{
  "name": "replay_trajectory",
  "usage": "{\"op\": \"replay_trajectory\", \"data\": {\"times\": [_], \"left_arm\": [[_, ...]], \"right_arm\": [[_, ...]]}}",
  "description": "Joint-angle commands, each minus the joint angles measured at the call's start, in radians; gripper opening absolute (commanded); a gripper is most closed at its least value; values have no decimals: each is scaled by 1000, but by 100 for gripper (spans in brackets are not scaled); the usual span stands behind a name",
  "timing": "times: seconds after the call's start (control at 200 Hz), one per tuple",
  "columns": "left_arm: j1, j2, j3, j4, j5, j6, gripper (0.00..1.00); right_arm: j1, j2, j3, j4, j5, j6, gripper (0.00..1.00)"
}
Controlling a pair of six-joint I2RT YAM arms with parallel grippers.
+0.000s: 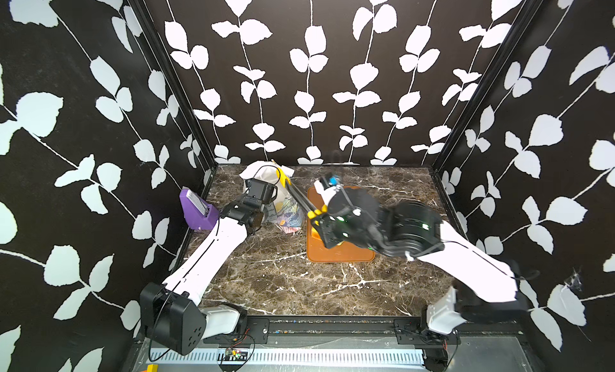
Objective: Pack bread into a paper bag
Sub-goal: Place the fake bread in the paper bag, then pick up the fake bread from the plate.
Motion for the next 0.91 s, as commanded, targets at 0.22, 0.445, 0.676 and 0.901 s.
{"op": "replay_trajectory", "data": {"times": [0.22,0.445,0.676,0.901], "left_arm": [[2,33,33,-23,-12,12,0],[3,30,42,-31,-16,7,0],[2,15,40,-54,-22,3,0],[2,-11,15,-62,-24,-3,0]], "right_arm": [[8,-372,-487,106,110,226,0],[2,-413,-680,53,187,340,0],[-43,-319,-881,141,135,453,0],[-44,-306,-913,142,157,505,0]]}}
